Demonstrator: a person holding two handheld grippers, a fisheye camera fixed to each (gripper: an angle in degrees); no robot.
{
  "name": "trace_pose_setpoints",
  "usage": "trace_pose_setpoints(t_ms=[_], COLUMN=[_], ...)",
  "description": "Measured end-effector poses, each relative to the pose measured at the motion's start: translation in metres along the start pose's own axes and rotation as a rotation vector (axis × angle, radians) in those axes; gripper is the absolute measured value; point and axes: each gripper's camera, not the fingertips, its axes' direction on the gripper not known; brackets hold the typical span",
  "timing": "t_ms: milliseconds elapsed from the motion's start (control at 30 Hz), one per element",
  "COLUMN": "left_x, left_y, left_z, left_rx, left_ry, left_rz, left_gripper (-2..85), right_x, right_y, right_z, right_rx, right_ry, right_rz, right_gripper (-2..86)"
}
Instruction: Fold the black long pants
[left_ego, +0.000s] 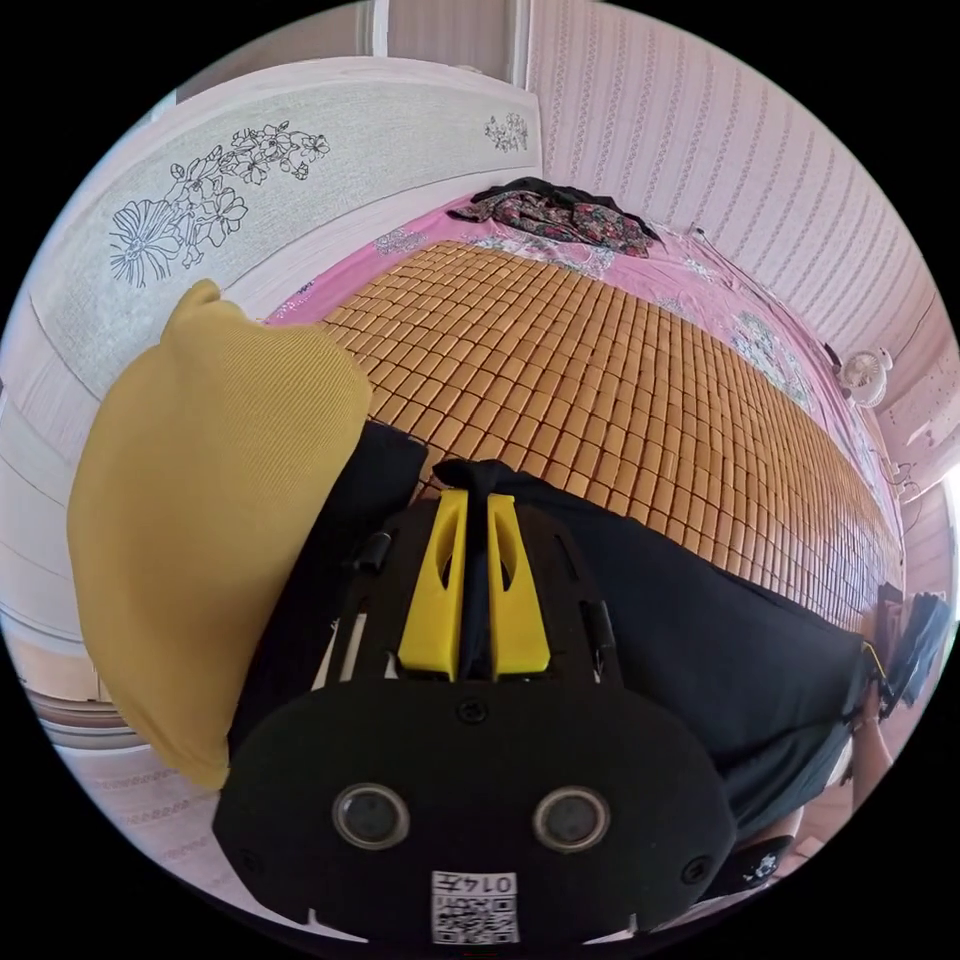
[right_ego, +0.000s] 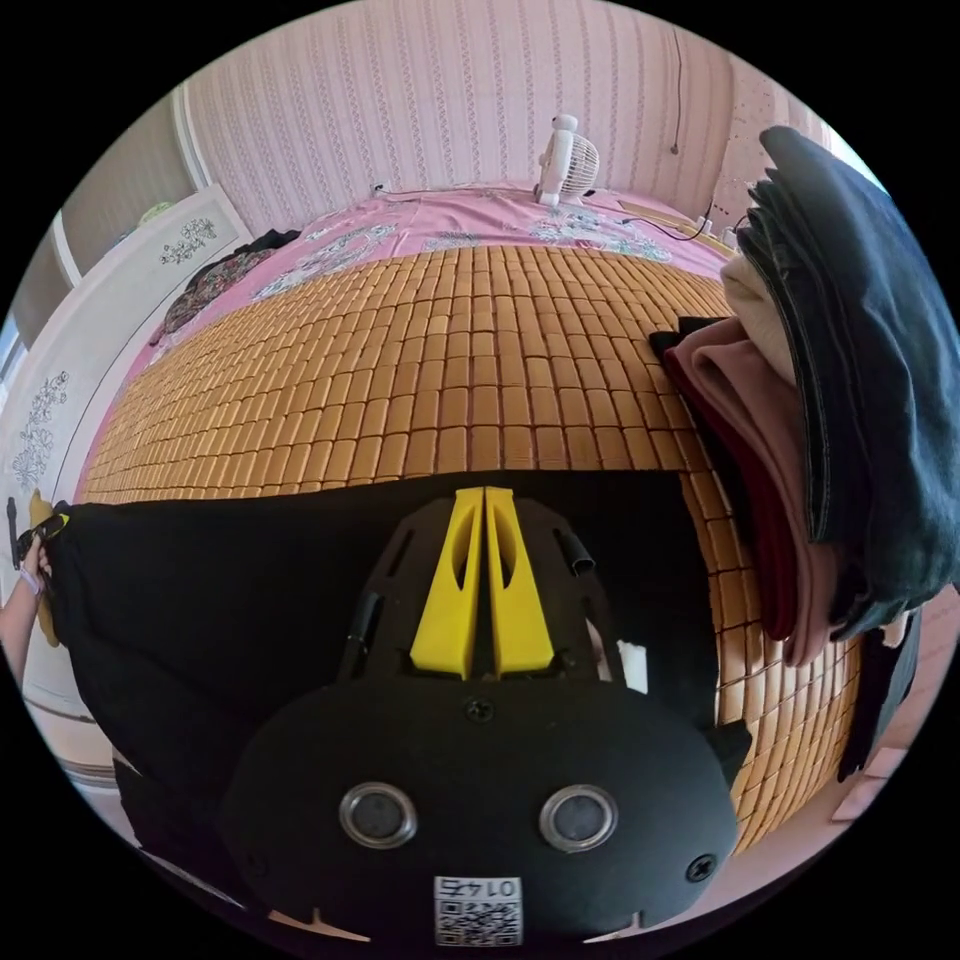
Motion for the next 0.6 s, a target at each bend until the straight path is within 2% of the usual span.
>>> trace_pose_setpoints(t_ms=[167, 233, 300, 367, 433, 500, 600], left_x=[0.008, 0.008, 0.005, 0.001, -0.007, -0.025, -0.053], left_y=[-0.021, -0.027, -0.027, -0.024, -0.019, -0.001, 0.045], left_z=[0.015, 0.032, 0.043, 0.035, 0.024, 0.003, -0.028], left_rx=[0.022, -0.054, -0.108, -0.050, -0.009, 0.053, 0.108], left_ry=[0.009, 0.013, -0.009, -0.008, 0.017, 0.055, 0.088], left_rz=[0.011, -0.022, -0.056, -0.056, -0.049, -0.060, -0.085], left_gripper=[3.5, 4.0, 4.8, 5.5, 6.2, 6.6, 6.9], right_x=[0.020, 0.028, 0.035, 0.048, 0.065, 0.090, 0.145], right_y=[-0.058, -0.073, -0.076, -0.055, -0.022, 0.025, 0.118], right_z=[0.021, 0.022, 0.002, -0.052, -0.090, -0.122, -0.163], right_rx=[-0.022, -0.037, 0.031, 0.201, 0.218, 0.193, 0.114], right_ry=[-0.029, -0.059, -0.075, -0.170, -0.185, -0.115, 0.046], right_rz=[0.010, 0.029, 0.058, 0.057, 0.044, 0.069, 0.231], right_gripper=[-0.3, -0.2, -0.1, 0.4, 1.5, 3.4, 8.0])
